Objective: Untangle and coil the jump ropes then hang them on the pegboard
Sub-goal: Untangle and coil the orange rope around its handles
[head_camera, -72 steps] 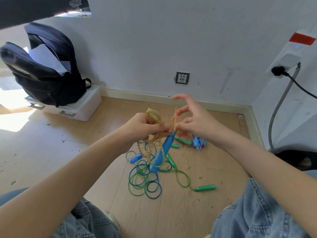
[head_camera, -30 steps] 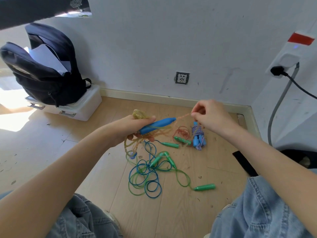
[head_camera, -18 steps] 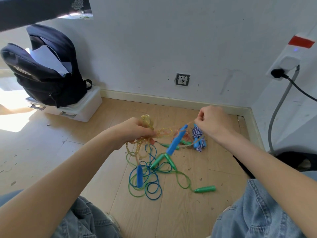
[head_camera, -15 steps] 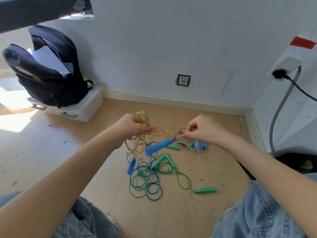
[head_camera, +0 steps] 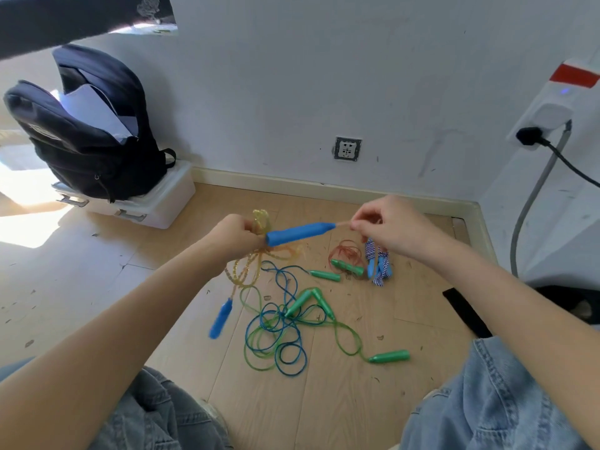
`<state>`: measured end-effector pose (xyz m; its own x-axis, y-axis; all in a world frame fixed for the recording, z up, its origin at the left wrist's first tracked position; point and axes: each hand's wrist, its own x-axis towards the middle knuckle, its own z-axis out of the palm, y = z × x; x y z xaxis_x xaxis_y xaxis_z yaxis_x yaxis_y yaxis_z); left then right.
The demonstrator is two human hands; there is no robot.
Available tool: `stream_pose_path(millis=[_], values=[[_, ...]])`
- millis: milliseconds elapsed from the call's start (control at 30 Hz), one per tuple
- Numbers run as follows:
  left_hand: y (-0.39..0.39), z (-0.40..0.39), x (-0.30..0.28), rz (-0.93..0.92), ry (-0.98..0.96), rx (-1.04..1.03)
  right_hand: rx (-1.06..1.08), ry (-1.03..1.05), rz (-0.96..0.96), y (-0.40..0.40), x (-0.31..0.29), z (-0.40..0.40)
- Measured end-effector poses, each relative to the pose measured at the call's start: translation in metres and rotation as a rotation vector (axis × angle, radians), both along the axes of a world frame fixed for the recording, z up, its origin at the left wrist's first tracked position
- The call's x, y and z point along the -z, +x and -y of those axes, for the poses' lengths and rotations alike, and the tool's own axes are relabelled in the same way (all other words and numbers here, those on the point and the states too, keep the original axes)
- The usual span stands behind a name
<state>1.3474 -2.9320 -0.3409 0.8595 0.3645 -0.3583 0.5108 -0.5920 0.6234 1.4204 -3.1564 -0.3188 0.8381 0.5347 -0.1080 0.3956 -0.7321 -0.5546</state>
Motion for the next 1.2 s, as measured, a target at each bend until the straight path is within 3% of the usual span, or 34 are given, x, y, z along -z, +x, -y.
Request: stream_pose_path(millis=[67, 100, 167, 233, 300, 367, 567, 767, 833, 967, 1067, 1133, 1200], values=[[0.000, 0.006, -0.007, 0.037, -0.072, 0.017, -0.008, -0.205, 0.110, -0.001, 0.007, -0.001], [-0.001, 0.009, -0.011, 0.057, -0.105, 0.039, -0.008, -0.207, 0.123, -0.003, 0.007, -0.002], [-0.004, 0.014, -0.018, 0.096, -0.176, 0.094, -0.046, -0.014, 0.051, -0.007, 0.005, -0.005], [-0.008, 0.018, -0.024, 0.120, -0.264, 0.155, -0.111, 0.201, -0.173, -0.014, 0.000, -0.011], [-0.010, 0.022, -0.027, 0.129, -0.293, 0.218, -0.197, 0.201, -0.268, -0.020, -0.001, -0.015], [-0.012, 0.024, -0.028, 0.139, -0.286, 0.222, -0.217, 0.172, -0.219, -0.020, -0.003, -0.018], [-0.006, 0.022, -0.028, 0.198, -0.502, -0.112, 0.239, 0.282, -0.034, -0.010, -0.002, -0.011], [-0.003, 0.035, -0.023, 0.183, -0.547, -0.125, 0.493, 0.501, -0.243, -0.003, 0.007, -0.010], [-0.003, 0.029, -0.020, 0.096, -0.539, -0.119, 0.508, 0.584, -0.286, 0.000, 0.005, -0.009], [-0.012, 0.011, -0.019, -0.136, -0.473, 0.014, 0.372, 0.625, -0.323, 0.002, -0.001, -0.004], [-0.015, 0.015, -0.022, 0.070, -0.301, 0.120, 0.184, 0.584, -0.350, -0.006, -0.003, -0.008], [-0.014, 0.024, -0.027, 0.247, -0.362, 0.230, 0.065, 0.620, -0.387, -0.013, -0.006, -0.013], [-0.013, 0.034, -0.032, 0.311, -0.451, 0.311, -0.012, 0.675, -0.432, -0.016, -0.009, -0.016]])
